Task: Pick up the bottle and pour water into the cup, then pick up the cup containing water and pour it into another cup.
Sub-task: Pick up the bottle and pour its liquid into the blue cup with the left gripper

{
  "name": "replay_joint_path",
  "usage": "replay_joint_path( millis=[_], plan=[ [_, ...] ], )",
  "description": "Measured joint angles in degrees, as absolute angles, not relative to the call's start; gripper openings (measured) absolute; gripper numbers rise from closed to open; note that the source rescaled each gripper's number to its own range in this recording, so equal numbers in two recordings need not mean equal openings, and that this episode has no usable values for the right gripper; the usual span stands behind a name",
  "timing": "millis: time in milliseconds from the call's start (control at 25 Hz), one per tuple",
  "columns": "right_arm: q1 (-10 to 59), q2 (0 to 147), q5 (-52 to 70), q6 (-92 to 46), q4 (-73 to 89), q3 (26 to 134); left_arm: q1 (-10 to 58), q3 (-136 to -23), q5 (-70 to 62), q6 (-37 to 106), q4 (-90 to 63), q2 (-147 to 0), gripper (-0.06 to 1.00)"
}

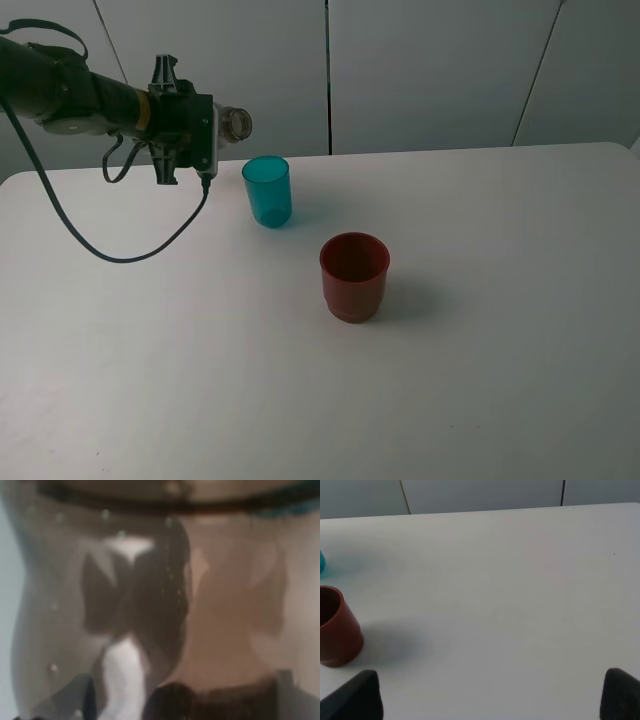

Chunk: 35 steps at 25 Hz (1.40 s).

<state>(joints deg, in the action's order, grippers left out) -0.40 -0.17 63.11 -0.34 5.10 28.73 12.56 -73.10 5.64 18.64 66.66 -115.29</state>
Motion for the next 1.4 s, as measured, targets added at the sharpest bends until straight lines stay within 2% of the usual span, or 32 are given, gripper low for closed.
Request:
replay_joint_path(
  millis=[1400],
  plan=[
    [-0.40, -0.17, 63.01, 0.00, 5.10, 28.73, 13.63, -77.18, 3.95, 34.41, 68.80, -118.24, 0.02]
  ],
)
